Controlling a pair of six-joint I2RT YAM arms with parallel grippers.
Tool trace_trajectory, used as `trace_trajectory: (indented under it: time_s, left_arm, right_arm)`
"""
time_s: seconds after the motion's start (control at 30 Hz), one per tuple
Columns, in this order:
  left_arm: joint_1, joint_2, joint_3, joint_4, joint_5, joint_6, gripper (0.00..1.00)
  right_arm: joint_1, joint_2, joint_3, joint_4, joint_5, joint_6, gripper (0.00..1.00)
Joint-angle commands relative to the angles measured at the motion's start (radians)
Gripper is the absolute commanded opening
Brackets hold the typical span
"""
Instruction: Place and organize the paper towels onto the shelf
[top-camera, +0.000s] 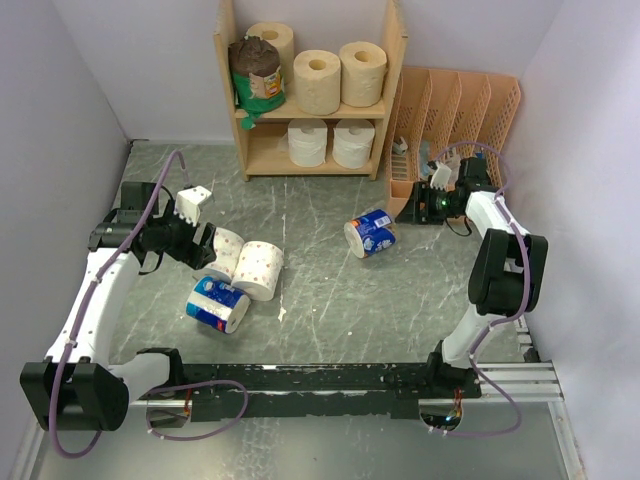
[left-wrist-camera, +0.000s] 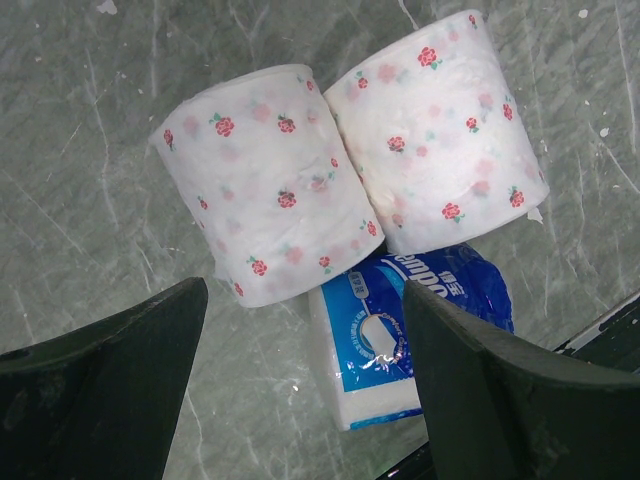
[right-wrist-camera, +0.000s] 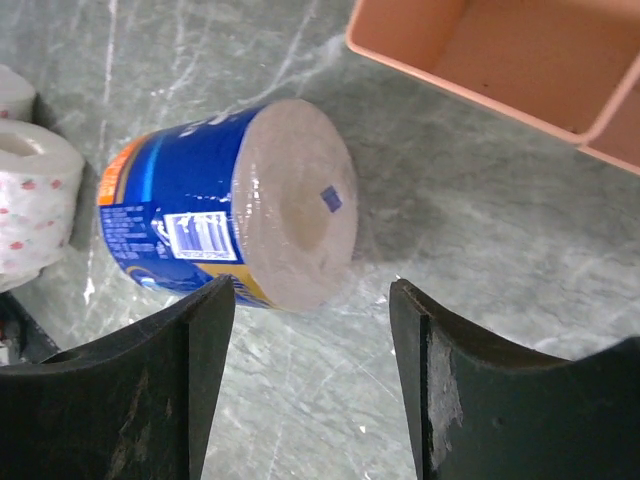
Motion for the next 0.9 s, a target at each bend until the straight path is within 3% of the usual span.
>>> trace_trajectory:
  time_s: [0.0, 0.27, 0.47, 0.87]
  left_arm:
    - [0.006, -0.015, 0.013, 0.003, 0.002, 0.004, 0.9]
    - [0.006, -0.023, 0.005, 0.005, -0.007, 0.0, 0.9]
    - [0.006, -0.023, 0.006, 0.001, -0.015, -0.002, 0.9]
    - [0.006, -0.016, 0.003, 0.003, -0.019, -0.002, 0.9]
  right_arm:
    - [0.002, 0.021, 0.028, 0.035, -0.1, 0.018, 0.63]
    - [0.009, 0.068, 0.035, 0.091, -0.126, 0.045, 0.65]
    - [0.024, 0.118, 0.037, 0.144, -0.173, 0.078, 0.72]
    - [0.082, 0.124, 0.025, 0.166, -0.263, 0.122, 0.71]
